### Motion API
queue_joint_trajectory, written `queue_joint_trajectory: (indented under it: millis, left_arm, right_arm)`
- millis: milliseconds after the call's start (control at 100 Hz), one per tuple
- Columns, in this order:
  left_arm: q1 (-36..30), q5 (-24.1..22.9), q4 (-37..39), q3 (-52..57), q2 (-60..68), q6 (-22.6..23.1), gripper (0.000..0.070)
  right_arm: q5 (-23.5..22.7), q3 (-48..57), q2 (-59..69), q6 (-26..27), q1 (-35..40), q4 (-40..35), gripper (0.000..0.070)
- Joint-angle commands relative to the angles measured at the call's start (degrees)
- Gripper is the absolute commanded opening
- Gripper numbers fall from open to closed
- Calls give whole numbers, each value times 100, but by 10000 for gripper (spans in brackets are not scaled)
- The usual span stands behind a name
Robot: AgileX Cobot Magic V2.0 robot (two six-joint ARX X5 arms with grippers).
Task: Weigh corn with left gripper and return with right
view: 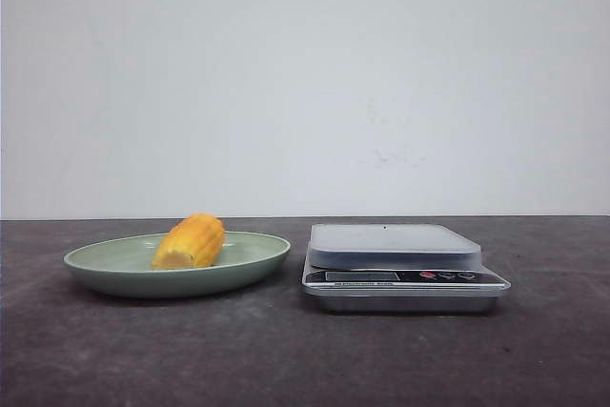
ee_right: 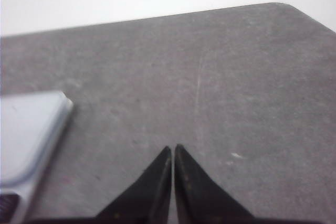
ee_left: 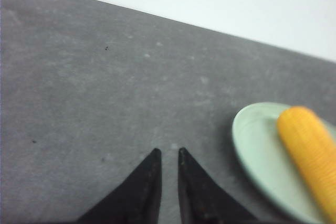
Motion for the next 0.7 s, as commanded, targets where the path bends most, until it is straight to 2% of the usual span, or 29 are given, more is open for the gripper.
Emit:
queue_joint_trajectory:
  millis: [0,60,110,170,190,200,230,280,310,380,500,560,640,690]
  left_arm:
    - [-24,149,116,522,151,-356,12]
    - [-26,238,92,955,422,-426,20]
    - [-26,251,94,1294,671,-424,87]
    - [-26,273,98,1799,1054,-450,378]
    - [-26,293,98,1954,1176,-452,463]
    - [-26,297,98,1993,1209,-457,480]
    - [-26,332,96,2269,1432,-501,556]
    - [-28,518,92,2610,1725,-529,561]
    - [-28,695,92,2826,1926,-538,551]
    - [-66,1058,52,3324,2441,-592,549]
    - [-326,1325,-57,4096,3445,-509,538]
    - [-557,1335,-133,4461,4013,-264,535]
    - [-953,1333,-302,4935,4852,197,469]
    - [-1176,1246,-376,5147,5300,323,442]
  right_arm:
    - [-13,621,210,485,24,33,2]
    - [-160,1106,529,629,31,-20,2]
    - [-326,1512,833,741,31,-17,3]
    - [-531,2000,1215,748,31,-59,31]
    - [-599,2162,1346,754,31,-83,84]
    - [-621,2243,1412,754,31,-101,119]
    - [-686,2481,1598,758,31,-168,258]
    - [-809,2861,1867,737,31,-306,512]
    - [-876,3082,2026,737,31,-402,588]
    - [-1132,3565,2376,728,31,-638,592]
    - [-1484,4280,2872,546,59,-966,590]
    - [-1486,4586,3071,426,107,-1152,590]
    - [-1517,4898,3283,278,168,-1355,590]
    - [-1567,5047,3381,232,203,-1458,590]
